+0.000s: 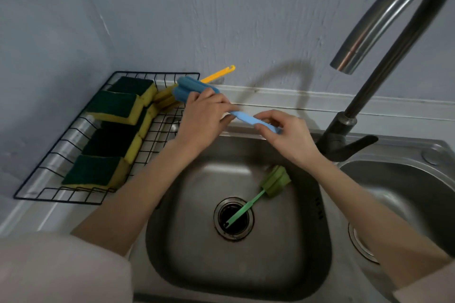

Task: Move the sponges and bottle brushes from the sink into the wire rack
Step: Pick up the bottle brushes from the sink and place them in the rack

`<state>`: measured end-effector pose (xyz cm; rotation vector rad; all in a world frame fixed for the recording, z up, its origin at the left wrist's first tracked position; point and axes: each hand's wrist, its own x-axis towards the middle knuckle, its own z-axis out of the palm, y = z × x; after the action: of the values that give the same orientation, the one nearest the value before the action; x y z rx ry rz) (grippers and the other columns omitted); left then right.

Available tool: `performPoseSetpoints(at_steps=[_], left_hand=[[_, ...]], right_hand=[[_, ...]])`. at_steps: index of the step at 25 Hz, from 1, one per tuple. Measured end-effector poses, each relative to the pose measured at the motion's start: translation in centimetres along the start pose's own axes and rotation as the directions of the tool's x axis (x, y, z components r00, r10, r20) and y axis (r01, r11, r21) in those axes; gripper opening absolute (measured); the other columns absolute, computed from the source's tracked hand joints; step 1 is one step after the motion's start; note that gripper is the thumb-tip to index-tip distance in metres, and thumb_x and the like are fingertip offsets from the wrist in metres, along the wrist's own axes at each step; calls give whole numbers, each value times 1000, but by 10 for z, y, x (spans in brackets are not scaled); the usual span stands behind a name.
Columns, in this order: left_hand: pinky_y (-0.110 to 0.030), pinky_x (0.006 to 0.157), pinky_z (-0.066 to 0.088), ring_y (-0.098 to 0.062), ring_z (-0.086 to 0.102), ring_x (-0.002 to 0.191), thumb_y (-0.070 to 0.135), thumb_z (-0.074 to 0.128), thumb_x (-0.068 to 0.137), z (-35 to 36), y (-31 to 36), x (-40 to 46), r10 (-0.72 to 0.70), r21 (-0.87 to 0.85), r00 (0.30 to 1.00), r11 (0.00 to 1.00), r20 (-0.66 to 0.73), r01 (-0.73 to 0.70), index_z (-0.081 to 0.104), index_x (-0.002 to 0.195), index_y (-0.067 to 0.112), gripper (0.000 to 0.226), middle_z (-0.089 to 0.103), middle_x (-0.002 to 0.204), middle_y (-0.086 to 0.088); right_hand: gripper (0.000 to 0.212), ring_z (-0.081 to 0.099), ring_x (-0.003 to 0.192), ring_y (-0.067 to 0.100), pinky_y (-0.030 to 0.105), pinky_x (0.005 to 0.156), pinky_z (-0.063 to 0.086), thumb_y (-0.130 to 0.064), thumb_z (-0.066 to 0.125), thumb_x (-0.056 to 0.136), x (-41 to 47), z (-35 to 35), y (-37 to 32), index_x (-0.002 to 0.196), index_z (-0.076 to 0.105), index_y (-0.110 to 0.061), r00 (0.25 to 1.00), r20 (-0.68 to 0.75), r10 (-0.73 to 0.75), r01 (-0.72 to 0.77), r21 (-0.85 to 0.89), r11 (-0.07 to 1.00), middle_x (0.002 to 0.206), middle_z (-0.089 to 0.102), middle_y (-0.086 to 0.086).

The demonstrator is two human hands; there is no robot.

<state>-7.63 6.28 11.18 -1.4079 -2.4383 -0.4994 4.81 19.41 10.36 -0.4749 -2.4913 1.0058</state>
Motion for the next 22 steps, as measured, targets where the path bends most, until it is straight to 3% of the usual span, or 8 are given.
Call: performPoseSetpoints(at_steps=[5, 9, 16, 19, 22], left_hand=[[-38, 80, 33, -27, 48, 106, 30, 55, 84, -13, -39, 4, -161, -103, 986, 982, -33, 157, 63, 108, 21, 27, 67, 107, -5], [-38, 80, 37, -29, 47, 103, 24, 57, 84, -9, -66, 2, -233, -180, 972, 958, -26, 225, 62, 110, 17, 28, 67, 108, -9], [-27, 79, 41, -26, 52, 96, 14, 54, 86, 15, -96, -3, -325, -398, 934, 845, 150, 358, 55, 119, 13, 33, 62, 113, -13], [-7, 59, 38, -12, 47, 71, 14, 47, 90, 24, -101, -5, -335, -434, 925, 817, 180, 381, 55, 119, 10, 31, 61, 96, -10], [-2, 49, 37, -6, 41, 58, 12, 44, 91, 29, -106, -7, -367, -494, 909, 763, 198, 416, 54, 119, 9, 30, 55, 87, -6]], right_hand=[[9, 65, 70, 11, 21, 74, 52, -15, 61, 82, 36, 15, -30, 87, 65, -22, 998, 14, 66, -67, 296, 953, 73, 65, -6], [9, 67, 56, -1, 13, 63, 56, -12, 62, 82, 58, 32, -43, 82, 61, -20, 996, 44, 81, -92, 450, 888, 71, 66, 0], [14, 66, 51, -1, 13, 53, 55, -15, 64, 81, 85, 57, -47, 73, 54, -20, 995, -15, 98, -82, 425, 901, 66, 63, -4], [20, 64, 48, -2, 13, 51, 54, -18, 62, 82, 92, 69, -47, 68, 49, -24, 994, -11, 108, -96, 381, 920, 63, 63, -6], [20, 66, 55, 2, 23, 61, 56, -19, 61, 83, 99, 79, -47, 68, 48, -24, 989, -10, 144, -131, 361, 923, 65, 64, -4]])
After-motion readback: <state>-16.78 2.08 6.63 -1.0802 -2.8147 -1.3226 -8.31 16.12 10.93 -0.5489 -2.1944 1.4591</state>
